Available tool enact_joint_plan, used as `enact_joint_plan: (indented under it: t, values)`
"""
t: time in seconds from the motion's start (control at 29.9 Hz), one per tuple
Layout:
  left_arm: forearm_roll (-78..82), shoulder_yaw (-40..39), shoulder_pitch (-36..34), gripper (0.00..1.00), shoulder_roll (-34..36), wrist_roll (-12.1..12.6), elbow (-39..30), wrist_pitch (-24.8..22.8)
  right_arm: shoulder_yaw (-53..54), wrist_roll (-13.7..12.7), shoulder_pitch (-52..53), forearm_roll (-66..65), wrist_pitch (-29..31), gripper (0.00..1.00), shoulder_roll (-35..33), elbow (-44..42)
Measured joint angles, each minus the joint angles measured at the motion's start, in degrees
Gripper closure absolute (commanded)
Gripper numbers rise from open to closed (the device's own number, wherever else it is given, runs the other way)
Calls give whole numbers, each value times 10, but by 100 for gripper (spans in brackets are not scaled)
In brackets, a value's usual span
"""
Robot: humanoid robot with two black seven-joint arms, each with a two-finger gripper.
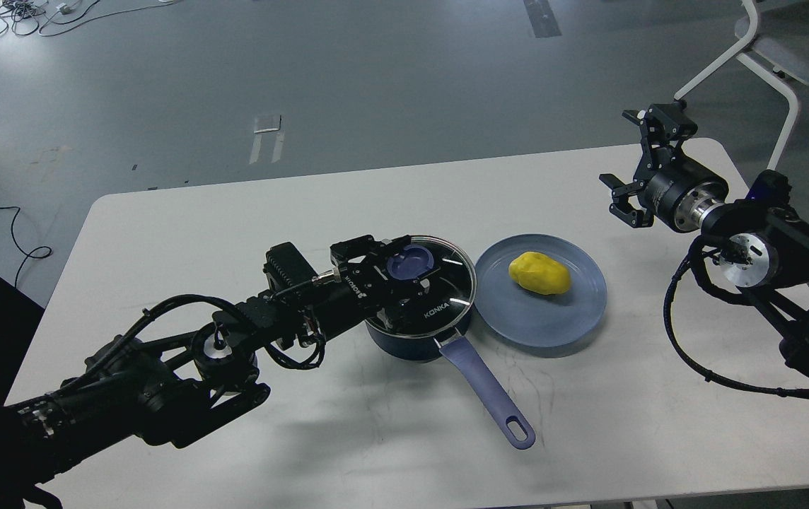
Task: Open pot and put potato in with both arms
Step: 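Lift the glass lid off the saucepan with the left gripper, then lower the lid onto the table beside the saucepan, left gripper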
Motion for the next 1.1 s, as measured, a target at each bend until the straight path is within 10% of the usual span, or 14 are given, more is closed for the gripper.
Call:
enact_joint_plan:
  t: [0.47,1.1]
  values:
    - [-137,2,-115,70,106,-44,-36,-2,-1,0,9,0,-1,0,2,1]
    - [-143,3,81,70,177,-98,71,49,-7,0,9,-2,-2,0,4,-1]
